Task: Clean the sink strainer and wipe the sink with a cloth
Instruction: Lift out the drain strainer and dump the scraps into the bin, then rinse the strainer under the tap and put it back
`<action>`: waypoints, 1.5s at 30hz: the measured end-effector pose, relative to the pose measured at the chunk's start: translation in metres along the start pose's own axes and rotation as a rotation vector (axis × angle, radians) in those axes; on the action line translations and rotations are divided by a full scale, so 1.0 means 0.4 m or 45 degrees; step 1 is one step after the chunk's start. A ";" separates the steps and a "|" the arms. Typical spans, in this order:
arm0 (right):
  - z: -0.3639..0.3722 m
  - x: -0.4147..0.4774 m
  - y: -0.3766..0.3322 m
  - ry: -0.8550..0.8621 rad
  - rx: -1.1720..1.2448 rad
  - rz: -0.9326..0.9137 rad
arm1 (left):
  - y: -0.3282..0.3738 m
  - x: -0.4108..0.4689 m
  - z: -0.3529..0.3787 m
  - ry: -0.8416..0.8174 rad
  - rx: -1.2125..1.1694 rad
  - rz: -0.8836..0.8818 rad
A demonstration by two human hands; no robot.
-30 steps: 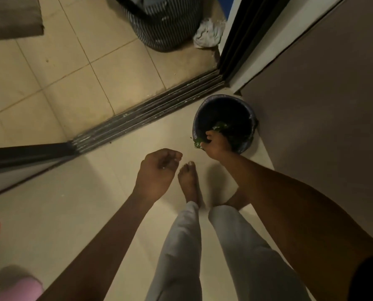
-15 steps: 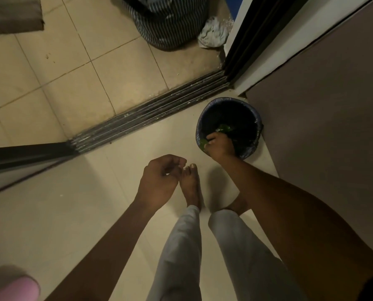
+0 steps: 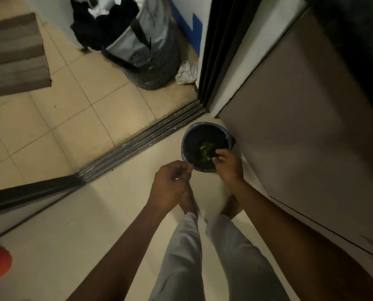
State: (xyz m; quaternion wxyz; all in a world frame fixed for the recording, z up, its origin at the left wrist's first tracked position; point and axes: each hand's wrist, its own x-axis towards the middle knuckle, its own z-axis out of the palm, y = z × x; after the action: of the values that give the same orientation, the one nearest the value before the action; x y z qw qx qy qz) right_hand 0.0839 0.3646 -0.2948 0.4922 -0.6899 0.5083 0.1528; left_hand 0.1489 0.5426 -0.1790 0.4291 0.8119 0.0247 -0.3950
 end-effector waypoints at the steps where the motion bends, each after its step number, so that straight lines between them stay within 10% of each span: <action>1: -0.036 -0.040 -0.024 0.017 0.047 -0.037 | 0.033 -0.020 0.000 -0.006 0.007 0.031; 20: -0.785 -0.703 -0.288 0.430 0.736 -0.561 | 0.686 -0.411 0.161 -0.166 0.041 0.698; 45: -1.381 -0.635 -0.017 0.832 1.269 -0.349 | 1.130 -0.472 0.757 -0.556 0.285 0.919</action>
State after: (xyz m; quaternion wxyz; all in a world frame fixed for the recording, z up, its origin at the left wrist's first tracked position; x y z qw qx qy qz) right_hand -0.1812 0.0436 0.1485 0.5894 -0.4469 0.5501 -0.3876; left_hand 0.0028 0.0975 0.1554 0.4440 0.7076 -0.3949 -0.3824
